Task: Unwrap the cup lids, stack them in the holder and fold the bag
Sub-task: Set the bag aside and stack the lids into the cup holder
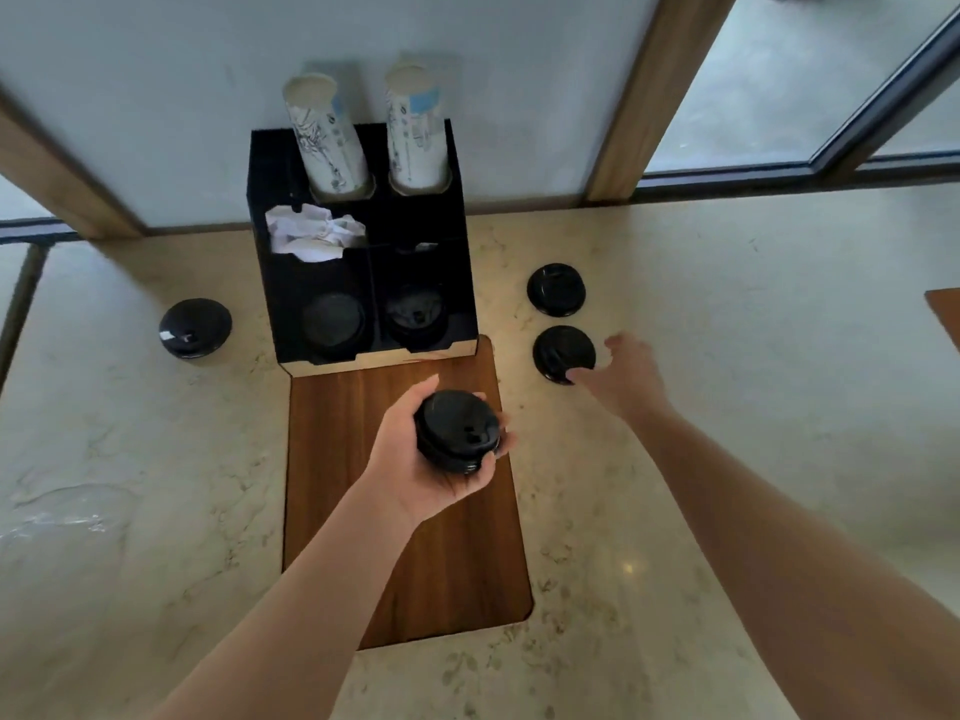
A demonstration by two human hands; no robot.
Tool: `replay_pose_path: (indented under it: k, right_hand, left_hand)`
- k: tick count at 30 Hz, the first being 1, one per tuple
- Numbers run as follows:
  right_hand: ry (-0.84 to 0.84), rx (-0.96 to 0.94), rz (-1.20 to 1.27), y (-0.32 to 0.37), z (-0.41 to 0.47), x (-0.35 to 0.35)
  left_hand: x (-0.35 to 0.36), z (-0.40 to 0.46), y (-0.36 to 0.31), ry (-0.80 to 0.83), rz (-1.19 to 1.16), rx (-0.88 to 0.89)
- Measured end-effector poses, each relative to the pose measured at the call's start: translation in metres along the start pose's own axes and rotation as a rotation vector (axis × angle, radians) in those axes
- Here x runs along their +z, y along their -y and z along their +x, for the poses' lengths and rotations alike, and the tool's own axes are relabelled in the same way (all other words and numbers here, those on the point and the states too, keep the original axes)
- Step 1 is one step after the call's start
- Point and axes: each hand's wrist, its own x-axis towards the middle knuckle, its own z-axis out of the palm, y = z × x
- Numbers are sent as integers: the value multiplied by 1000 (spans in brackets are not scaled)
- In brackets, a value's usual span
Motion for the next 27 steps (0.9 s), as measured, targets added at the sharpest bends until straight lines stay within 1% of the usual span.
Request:
replay_pose_path:
  k: [2, 4, 9, 13, 15, 16, 18, 20, 21, 24, 27]
  right_hand:
    - [46, 42, -53, -8, 13, 10]
    - [54, 0, -102, -9, 20, 22]
    - [-81, -63, -110, -5, 21, 47]
    - [-153, -96, -131, -3, 23, 61]
    - [-152, -129, -108, -2, 23, 61]
    - [-126, -148, -71, -1, 22, 60]
    - [-21, -224, 90, 4, 13, 51]
    - [140, -345, 267, 12, -4, 40]
    - [223, -398, 317, 16, -14, 34]
    - [415, -526, 374, 21, -45, 22]
    - [516, -587, 321, 23, -66, 19]
  left_hand:
    - [4, 12, -2, -8, -30, 7]
    - [8, 23, -4, -14, -36, 12]
    - [12, 46, -7, -50, -30, -5]
    - [7, 55, -8, -75, -36, -7]
    - [6, 55, -9, -82, -26, -4]
    - [5, 54, -9, -89, -17, -2]
    - [3, 51, -9, -116, 2, -1]
    - [-1, 47, -10, -137, 9, 1]
    - [-4, 44, -10, -133, -2, 1]
    - [-7, 31, -8, -43, -24, -14]
    - [-11, 21, -4, 38, 34, 4]
